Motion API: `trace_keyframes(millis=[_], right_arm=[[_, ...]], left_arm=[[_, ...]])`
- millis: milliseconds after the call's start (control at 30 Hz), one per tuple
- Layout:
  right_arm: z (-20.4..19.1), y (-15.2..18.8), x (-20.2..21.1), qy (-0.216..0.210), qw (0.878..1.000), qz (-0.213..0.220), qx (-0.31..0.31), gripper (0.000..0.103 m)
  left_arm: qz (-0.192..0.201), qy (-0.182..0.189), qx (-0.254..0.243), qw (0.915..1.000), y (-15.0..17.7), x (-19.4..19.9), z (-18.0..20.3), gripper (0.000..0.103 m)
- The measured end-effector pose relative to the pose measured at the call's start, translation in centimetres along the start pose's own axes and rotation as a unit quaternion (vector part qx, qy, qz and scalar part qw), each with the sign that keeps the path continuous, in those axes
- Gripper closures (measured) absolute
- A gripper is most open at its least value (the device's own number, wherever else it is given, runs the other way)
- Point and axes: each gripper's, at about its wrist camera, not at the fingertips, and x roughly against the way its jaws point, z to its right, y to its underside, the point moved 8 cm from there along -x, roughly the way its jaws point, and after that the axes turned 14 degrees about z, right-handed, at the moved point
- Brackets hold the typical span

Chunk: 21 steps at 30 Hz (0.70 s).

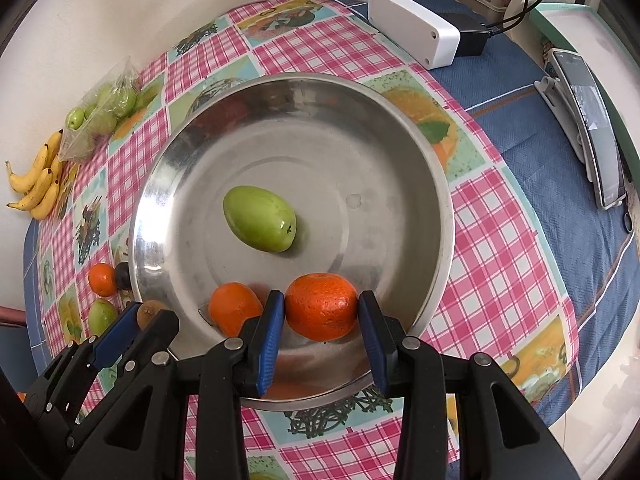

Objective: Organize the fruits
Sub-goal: 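Open the left tool to drop the kiwi into the bowl while the right tool holds the orange above it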

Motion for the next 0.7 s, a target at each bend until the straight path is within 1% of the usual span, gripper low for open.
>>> trace_keyframes(millis=[500, 700], right_arm=[[0.08, 0.03, -0.06, -0.001, 1.000, -0.001, -0.005, 0.062], [0.08, -0.10, 0.22, -0.006, 1.000, 0.005, -0.009, 0.062]], left_arm=[[-0.007, 0.000, 0.006, 1.0000, 0.14, 0.04, -0.06, 0.071], [-0.005, -0.013, 0.012, 0.9998, -0.04, 0.31, -0.64, 0.071]])
